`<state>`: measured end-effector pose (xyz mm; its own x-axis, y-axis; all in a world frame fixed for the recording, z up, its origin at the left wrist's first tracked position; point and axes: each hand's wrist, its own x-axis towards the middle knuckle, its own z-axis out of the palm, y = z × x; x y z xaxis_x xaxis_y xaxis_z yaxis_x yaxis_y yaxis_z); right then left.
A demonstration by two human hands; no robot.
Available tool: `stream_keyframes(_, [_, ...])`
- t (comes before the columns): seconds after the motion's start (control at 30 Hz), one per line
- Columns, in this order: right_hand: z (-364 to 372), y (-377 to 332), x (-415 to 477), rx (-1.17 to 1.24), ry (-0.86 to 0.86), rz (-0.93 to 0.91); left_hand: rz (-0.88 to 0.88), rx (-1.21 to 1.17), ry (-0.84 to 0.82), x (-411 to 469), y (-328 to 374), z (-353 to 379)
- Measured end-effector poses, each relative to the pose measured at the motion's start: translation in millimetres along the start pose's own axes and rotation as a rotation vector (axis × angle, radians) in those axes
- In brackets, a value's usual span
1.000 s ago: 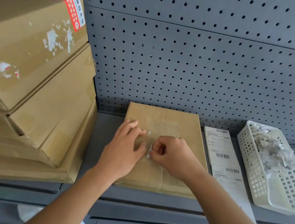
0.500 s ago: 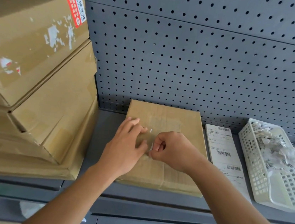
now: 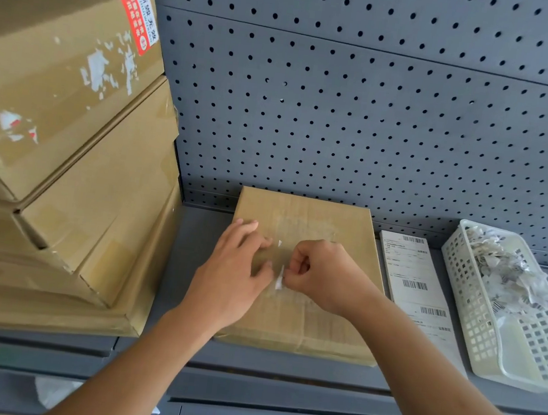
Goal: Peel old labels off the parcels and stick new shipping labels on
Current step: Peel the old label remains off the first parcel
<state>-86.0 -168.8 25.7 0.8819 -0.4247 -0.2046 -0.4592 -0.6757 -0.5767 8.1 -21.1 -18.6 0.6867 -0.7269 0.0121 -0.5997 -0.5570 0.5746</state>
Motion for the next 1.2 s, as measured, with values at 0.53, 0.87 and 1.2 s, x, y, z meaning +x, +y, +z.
stream_keyframes(0.53, [4.5,-1.6,0.8,-0.048,-0.031,-0.016,-0.003,-0.002,0.001,0.5,-0.2,-0.8])
stream_keyframes(0.87, [4.7,-2.6,-2.4,-0.061,-0.015,-0.032,-0.002,0.003,-0.001,0.5,0.3,-1.2])
stream_keyframes(1.2, [5.7,0.0,-4.9,-0.056,0.044,-0.044,0.005,-0.004,0.007,-0.2,1.1,-1.8])
